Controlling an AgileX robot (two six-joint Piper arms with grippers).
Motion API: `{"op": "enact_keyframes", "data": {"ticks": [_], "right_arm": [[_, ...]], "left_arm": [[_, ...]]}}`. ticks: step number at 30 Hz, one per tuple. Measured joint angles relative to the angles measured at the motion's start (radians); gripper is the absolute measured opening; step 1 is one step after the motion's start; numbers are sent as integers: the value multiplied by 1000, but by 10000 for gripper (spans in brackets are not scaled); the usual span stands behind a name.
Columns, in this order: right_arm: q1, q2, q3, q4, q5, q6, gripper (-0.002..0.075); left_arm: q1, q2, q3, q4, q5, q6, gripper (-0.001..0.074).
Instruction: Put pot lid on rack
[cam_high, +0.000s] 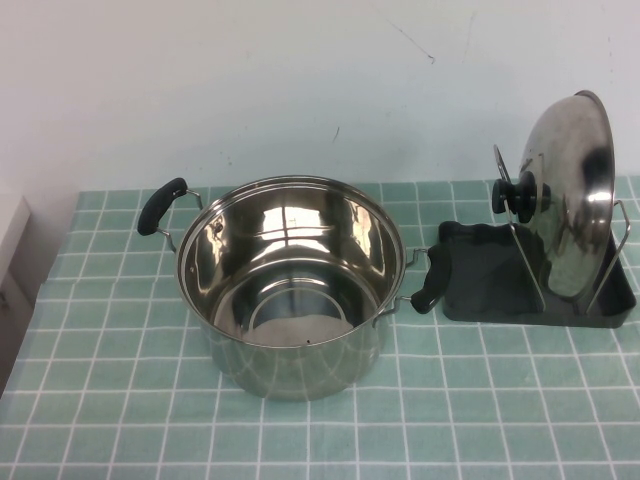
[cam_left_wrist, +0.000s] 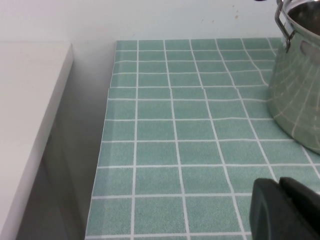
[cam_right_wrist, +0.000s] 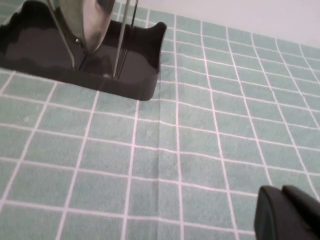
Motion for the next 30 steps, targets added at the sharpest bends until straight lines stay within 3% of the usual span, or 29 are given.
{"op": "enact_keyframes", "data": {"ticks": [30], "right_arm": [[-6,0,2,0,-6,63,0]], "left_arm": [[0,0,0,0,0,0,-2]]}}
